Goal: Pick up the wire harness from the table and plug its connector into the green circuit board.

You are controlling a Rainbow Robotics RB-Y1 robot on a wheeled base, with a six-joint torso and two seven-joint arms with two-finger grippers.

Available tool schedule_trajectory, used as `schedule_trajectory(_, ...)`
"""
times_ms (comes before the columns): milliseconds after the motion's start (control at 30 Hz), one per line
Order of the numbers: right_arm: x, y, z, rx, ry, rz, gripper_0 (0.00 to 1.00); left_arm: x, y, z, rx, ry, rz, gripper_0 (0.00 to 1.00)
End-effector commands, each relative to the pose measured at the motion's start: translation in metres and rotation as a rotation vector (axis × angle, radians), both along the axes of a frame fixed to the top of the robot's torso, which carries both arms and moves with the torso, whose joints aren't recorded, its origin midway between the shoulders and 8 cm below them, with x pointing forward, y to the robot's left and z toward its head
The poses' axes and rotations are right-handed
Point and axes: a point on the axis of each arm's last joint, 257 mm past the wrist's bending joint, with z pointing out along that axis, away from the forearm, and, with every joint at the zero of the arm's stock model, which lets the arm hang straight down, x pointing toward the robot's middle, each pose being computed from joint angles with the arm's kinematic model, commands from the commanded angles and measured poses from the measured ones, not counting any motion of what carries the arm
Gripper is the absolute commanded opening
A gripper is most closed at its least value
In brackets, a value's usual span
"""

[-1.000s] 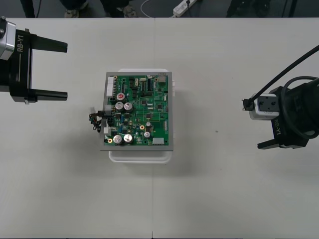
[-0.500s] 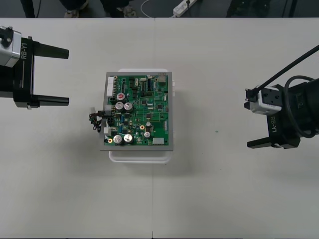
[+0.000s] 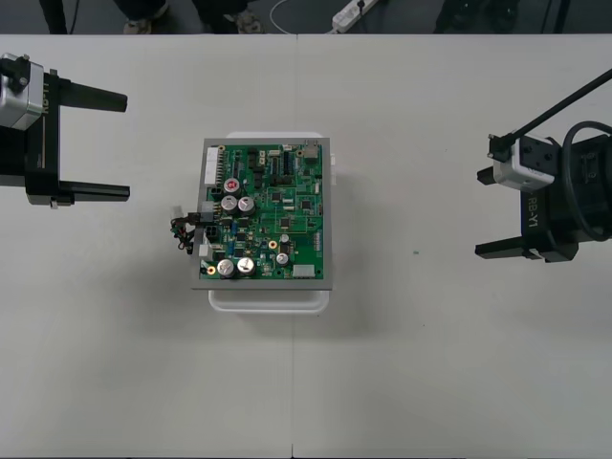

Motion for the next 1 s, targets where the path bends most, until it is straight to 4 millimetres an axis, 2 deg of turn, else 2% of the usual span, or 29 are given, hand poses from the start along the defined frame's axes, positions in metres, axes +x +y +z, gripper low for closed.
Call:
schedule_trajectory(33,0.007,-0.019,0.005,-0.065,-0.052,0.004,0.89,-0.009,0.002,-0.003,0.020,-0.011,-0.018,1.00)
schedule_trajectory(200,0.008,-0.020,0.004,-0.065,-0.051,-0.001,0.89,-0.013,0.000,-0.005,0.033,0.007,-0.031,1.00)
schedule_trajectory(433,-0.001,-0.020,-0.008,-0.073,0.006,0.021,0.89,-0.017,-0.004,-0.015,0.057,0.036,-0.050,1.00)
schedule_trajectory(800,-0.009,-0.026,-0.010,-0.100,0.038,0.044,0.89,-0.022,-0.013,-0.034,0.089,0.090,-0.072,1.00)
schedule_trajectory(1000,-0.003,-0.022,-0.004,-0.073,0.006,0.040,0.89,-0.023,-0.015,-0.039,0.098,0.107,-0.072,1.00)
